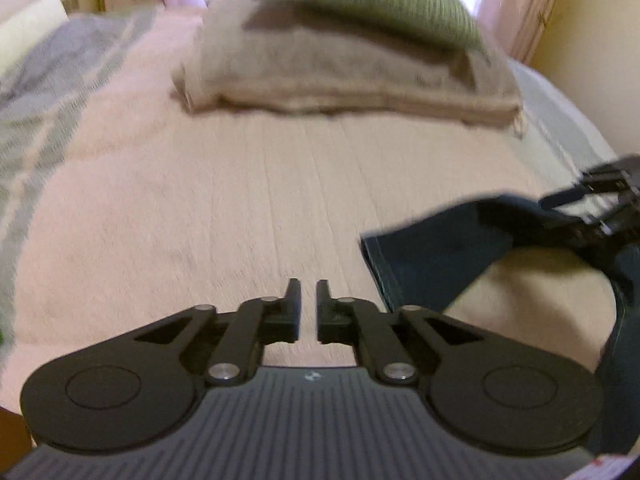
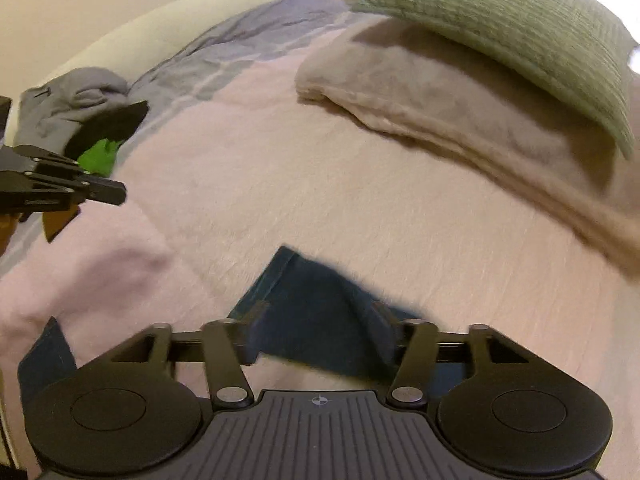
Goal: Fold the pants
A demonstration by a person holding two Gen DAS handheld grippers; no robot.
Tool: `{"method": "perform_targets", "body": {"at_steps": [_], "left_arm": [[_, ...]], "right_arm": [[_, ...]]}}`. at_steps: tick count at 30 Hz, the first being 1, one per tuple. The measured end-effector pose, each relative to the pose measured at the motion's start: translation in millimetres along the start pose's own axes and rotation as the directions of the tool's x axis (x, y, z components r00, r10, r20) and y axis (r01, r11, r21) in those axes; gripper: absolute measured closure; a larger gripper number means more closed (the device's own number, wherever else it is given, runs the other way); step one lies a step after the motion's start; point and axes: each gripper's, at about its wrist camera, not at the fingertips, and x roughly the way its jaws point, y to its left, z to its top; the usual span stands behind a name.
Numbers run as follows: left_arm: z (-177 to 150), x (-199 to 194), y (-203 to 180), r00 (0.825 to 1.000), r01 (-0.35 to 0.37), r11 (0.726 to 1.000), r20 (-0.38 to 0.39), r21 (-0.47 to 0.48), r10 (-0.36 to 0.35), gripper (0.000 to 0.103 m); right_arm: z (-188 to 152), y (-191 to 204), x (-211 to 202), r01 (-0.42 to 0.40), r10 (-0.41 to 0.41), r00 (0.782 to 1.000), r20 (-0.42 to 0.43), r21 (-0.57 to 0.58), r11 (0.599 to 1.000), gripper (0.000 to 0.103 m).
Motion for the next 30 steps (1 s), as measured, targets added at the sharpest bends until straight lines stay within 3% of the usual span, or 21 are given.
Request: {"method": "perform_targets", "body": {"at_steps": [1,4,6,11,14,17,19,21,22,23,24,25,28,30], "left_arm": [[-2.4,5.7,-2.5,1.000,0.009,1.000,-0.015,0.024,-0.008,0.095],[0.6,26.1,-21.4,0.997,0.066,0.994,-0.043,0.084,-0.062,0.070],[0.7,41.4,-30.7,0.995,0.091,0.984,-0.050,0.151,-0.084,0.043],[5.1,101.0,-37.1,0.991,0.134,0.949,-0.061,0.286,-0.121,0.039],[16.2,136.4,-36.3,0.986,0.166,0.935,-0.066,0.312,-0.153,0.039],[27.7,166.9,-44.2,0.975,0.220,0.890,-0.065,0.399,-0.211,0.039],[33.5,186.9,-48.1,0.965,0.262,0.863,-0.118,0.433,-0.234,0.041],[34.0,203.9,-54.1,0.952,0.303,0.840,-0.185,0.450,-0.245,0.055],[33.5,206.0,-56.8,0.957,0.286,0.840,-0.188,0.461,-0.223,0.061],[34.1,203.6,-57.2,0.961,0.267,0.847,-0.187,0.460,-0.202,0.083],[36.3,198.5,-55.3,0.968,0.240,0.863,-0.180,0.445,-0.176,0.098],[38.2,186.6,-50.9,0.971,0.227,0.880,-0.170,0.418,-0.169,0.098],[38.0,133.5,-45.1,0.982,0.183,0.898,-0.110,0.400,-0.151,0.098],[37.5,85.7,-45.8,0.985,0.170,0.904,-0.077,0.394,-0.151,0.098]], "right_arm": [[-11.8,2.3,-0.5,-0.003,0.004,1.000,-0.006,0.030,1.000,0.049],[-50.1,4.5,-16.0,0.074,-0.071,0.997,-0.033,0.085,0.994,0.049],[-68.1,-0.4,-29.6,0.143,-0.139,0.989,-0.055,0.085,0.986,0.048],[-92.1,-18.0,-76.4,0.332,-0.331,0.943,-0.037,-0.003,0.943,0.042],[-99.7,-31.4,-94.7,0.404,-0.406,0.914,-0.011,-0.096,0.910,0.038],[-113.3,-45.9,-95.5,0.431,-0.446,0.894,-0.030,-0.211,0.877,0.037],[-120.6,-57.4,-90.5,0.429,-0.460,0.886,-0.049,-0.290,0.856,0.037],[-125.1,-71.5,-81.4,0.393,-0.444,0.892,-0.088,-0.336,0.856,0.037],[-133.5,-79.1,-76.7,0.368,-0.430,0.896,-0.114,-0.353,0.860,0.038],[-137.1,-85.3,-72.6,0.349,-0.421,0.896,-0.137,-0.369,0.862,0.040],[-140.0,-91.6,-68.8,0.335,-0.415,0.896,-0.155,-0.376,0.864,0.056],[-145.3,-98.0,-67.2,0.320,-0.404,0.896,-0.181,-0.367,0.874,0.076],[-156.5,-102.2,-84.0,0.330,-0.400,0.899,-0.179,-0.323,0.887,0.099],[-157.5,-100.2,-103.2,0.337,-0.392,0.906,-0.163,-0.283,0.898,0.101]]}}
